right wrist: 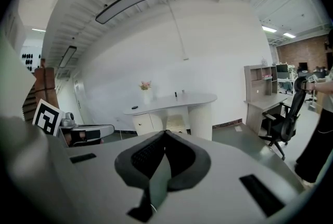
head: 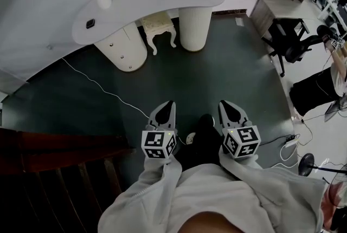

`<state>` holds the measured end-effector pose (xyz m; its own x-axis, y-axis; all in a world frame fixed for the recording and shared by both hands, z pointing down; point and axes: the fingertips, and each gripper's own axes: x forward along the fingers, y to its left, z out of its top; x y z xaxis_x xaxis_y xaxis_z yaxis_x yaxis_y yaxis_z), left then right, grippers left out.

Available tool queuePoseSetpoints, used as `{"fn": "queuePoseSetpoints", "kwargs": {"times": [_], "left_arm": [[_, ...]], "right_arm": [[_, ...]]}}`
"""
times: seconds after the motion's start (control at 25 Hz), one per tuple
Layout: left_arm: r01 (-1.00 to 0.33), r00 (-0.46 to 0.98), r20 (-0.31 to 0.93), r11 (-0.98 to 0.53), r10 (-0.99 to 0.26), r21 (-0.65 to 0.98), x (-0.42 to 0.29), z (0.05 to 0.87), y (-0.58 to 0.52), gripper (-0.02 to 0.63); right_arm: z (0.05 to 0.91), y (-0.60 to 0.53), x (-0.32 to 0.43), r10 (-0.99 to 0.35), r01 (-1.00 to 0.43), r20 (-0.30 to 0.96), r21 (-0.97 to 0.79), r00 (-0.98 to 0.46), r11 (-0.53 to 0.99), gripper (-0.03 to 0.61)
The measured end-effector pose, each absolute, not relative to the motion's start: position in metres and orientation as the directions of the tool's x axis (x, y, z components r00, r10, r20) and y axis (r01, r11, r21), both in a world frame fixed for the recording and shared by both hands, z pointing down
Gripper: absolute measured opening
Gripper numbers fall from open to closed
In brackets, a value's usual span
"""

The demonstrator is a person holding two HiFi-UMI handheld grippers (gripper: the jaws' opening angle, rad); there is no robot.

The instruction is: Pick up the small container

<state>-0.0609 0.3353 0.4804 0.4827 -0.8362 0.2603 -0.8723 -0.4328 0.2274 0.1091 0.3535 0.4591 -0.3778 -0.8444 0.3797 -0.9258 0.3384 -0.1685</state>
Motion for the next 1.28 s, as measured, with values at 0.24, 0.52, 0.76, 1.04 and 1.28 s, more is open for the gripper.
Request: {"fn": "queuePoseSetpoints", "kwargs": {"times": [0.24,0.52,0.76,1.04,1.28], "left_arm": [[-0.889,0.448,0.265,-0.397,-0.854,0.227,-0.076,0.482,0.32,0.018],[-0.9,0.426,0.265,-0.376,-0.865,0.218,-0.086,0.477,0.272,0.018],[-0.908,0.409,0.265,-0.361,-0.873,0.212,-0.086,0.475,0.212,0.018],[-0.913,0.398,0.257,-0.353,-0.881,0.202,-0.083,0.467,0.128,0.018],[-0.916,0.391,0.262,-0.345,-0.882,0.206,-0.079,0.468,0.078,0.018]], "right_arm": [[0.464,0.332,0.099,-0.829,-0.916,0.389,-0.166,-0.401,0.366,0.051],[0.461,0.281,0.089,-0.819,-0.905,0.383,-0.178,-0.426,0.387,0.051],[0.462,0.218,0.094,-0.816,-0.902,0.386,-0.199,-0.431,0.382,0.051],[0.454,0.134,0.1,-0.814,-0.898,0.378,-0.188,-0.44,0.398,0.051],[0.454,0.078,0.109,-0.816,-0.899,0.377,-0.189,-0.439,0.396,0.051]]}}
